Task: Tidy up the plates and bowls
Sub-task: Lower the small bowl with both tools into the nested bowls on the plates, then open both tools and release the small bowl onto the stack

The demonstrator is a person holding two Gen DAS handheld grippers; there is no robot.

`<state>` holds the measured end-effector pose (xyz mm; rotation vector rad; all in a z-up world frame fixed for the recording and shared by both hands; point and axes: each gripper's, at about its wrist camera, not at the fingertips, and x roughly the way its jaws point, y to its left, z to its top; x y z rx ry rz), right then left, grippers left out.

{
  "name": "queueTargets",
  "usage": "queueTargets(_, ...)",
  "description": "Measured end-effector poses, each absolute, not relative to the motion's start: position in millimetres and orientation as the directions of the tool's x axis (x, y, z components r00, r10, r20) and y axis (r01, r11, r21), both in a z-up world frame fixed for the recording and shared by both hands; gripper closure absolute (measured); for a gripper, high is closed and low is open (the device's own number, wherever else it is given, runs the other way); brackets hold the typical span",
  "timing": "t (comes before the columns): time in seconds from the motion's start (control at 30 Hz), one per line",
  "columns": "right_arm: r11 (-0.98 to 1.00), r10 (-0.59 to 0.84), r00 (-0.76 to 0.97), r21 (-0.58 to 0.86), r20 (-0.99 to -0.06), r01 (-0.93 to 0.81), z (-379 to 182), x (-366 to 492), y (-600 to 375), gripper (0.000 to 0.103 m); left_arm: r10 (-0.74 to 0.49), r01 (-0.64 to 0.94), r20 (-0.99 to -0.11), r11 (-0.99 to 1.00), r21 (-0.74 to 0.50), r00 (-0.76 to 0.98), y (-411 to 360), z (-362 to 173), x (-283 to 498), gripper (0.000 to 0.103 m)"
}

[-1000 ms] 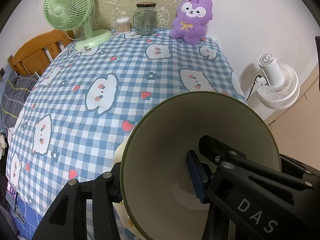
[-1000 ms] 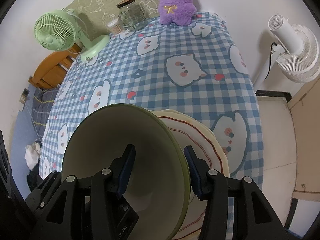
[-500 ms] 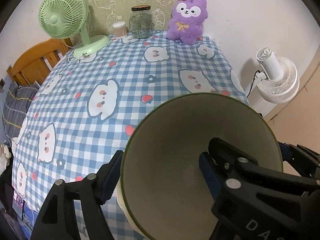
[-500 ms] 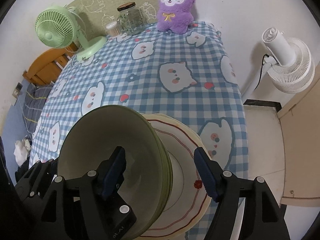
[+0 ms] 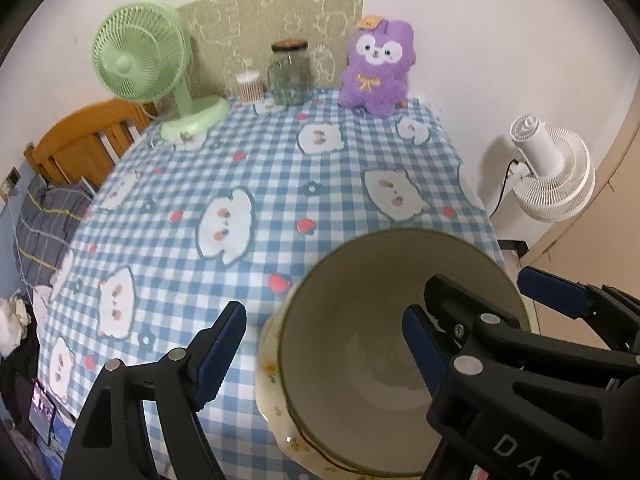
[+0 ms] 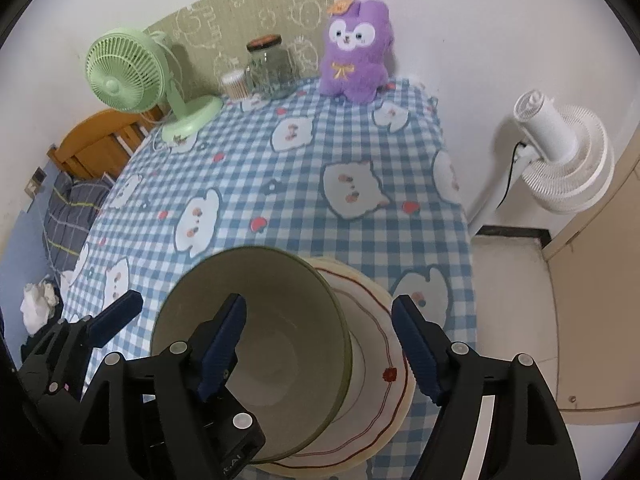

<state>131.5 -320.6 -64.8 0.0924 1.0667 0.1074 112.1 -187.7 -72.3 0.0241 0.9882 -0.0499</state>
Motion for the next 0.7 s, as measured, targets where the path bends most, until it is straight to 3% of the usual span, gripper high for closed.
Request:
queueTargets(0.43, 0.999, 0.023, 0.613, 0.048, -0.79, 0.023, -15, 103, -282, 0.024, -0.082, 0.097, -0.76, 0.995, -0.026, 0.645, -156, -30, 97, 0.021)
queueTargets(0.7, 0.997, 0.0, 0.66, 0.049, -0.752, 0.056, 4, 78, -244, 0.024, -0.085, 0.129, -0.714, 0.992, 0.007, 0.695, -119, -14, 77, 0.015)
